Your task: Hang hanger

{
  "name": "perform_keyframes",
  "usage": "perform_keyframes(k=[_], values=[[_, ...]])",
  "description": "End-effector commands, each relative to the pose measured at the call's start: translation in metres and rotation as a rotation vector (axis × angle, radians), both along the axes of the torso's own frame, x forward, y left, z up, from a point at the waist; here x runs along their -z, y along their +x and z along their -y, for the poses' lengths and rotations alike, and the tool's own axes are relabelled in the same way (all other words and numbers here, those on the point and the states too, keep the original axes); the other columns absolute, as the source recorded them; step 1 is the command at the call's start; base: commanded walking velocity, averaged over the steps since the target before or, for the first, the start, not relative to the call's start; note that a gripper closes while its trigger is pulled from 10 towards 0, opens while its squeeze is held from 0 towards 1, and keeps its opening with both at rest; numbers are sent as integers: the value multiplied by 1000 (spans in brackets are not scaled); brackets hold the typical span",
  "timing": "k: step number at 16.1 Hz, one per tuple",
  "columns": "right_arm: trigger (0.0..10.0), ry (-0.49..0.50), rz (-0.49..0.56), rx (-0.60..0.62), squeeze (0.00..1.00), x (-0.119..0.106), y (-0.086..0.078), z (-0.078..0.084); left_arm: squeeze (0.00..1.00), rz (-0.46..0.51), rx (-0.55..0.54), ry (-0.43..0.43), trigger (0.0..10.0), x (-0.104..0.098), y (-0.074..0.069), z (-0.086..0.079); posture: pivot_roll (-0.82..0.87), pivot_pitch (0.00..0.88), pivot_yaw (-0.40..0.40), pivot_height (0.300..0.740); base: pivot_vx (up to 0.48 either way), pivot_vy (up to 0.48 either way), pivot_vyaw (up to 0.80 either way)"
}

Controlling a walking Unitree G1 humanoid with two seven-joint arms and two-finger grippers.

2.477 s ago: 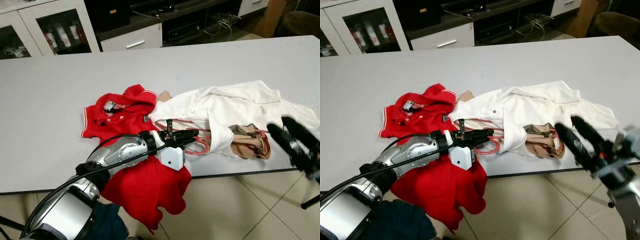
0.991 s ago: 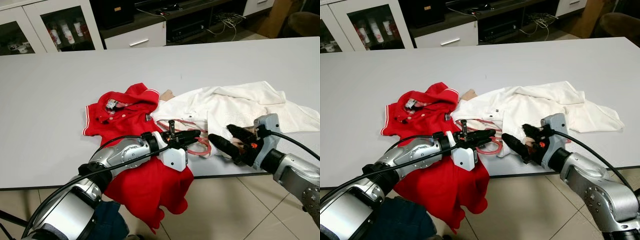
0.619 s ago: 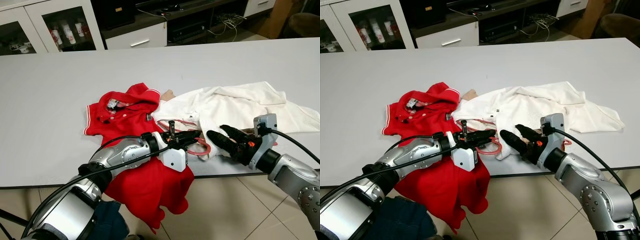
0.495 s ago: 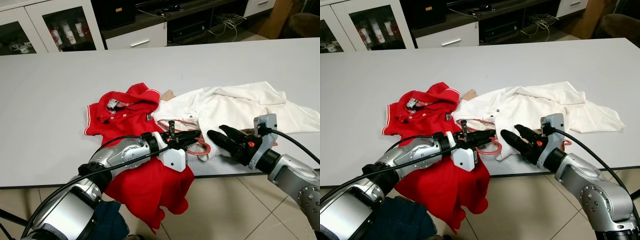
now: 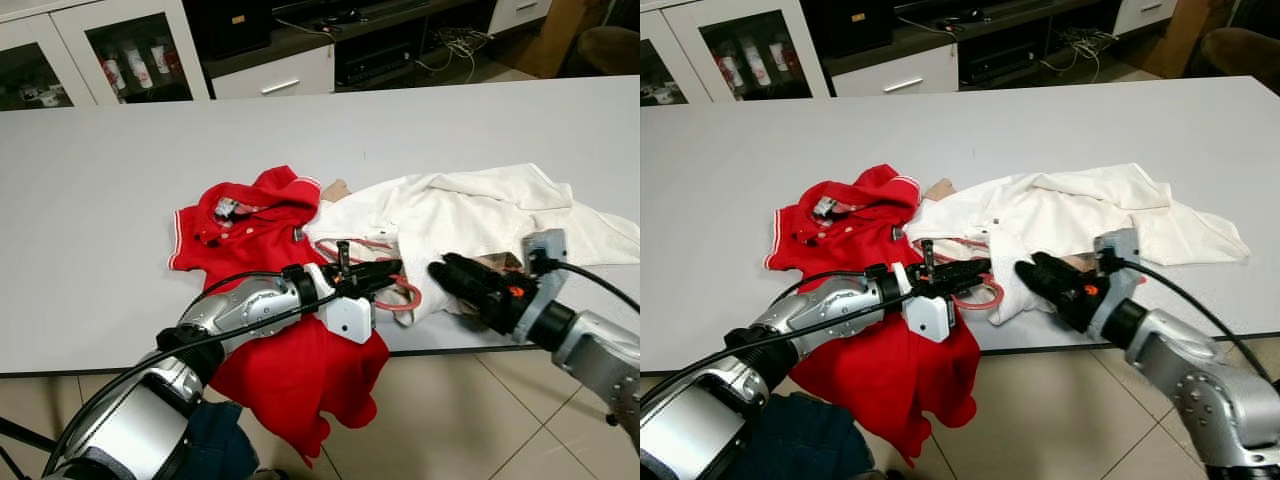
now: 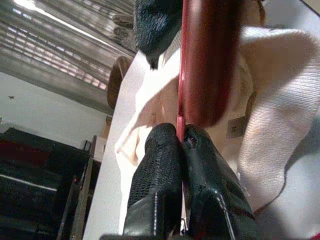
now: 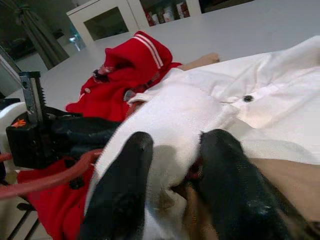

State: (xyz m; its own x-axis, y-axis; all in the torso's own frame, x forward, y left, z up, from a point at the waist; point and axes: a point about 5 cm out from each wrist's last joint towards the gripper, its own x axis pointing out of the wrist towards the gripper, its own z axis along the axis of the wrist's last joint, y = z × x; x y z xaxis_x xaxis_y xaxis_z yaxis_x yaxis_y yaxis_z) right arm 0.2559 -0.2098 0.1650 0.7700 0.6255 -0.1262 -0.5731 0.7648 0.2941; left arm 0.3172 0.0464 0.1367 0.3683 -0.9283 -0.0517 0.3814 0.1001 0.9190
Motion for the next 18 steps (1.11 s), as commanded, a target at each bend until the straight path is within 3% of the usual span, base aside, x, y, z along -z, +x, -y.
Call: perform_keyframes(k=[1,8,12,18], values=[[0,-14,2,-13,0,-1,-3,1,0,17,-17,4,0,-3,3,-3,-4,99,64,740,0,0,0],[0,-1,24,-89,0,-3,-9,-7,0,22,-23,1,0,-4,4,-3,-3,98,60,740,0,0,0],[0,-92,10,-38,0,5,-7,7,0,31,-36,-7,0,-5,6,-5,-2,97,54,740,0,0,0],[0,-134,34,43,0,-2,-5,27,0,36,-40,-11,0,-6,6,-5,-9,96,59,740,0,0,0]])
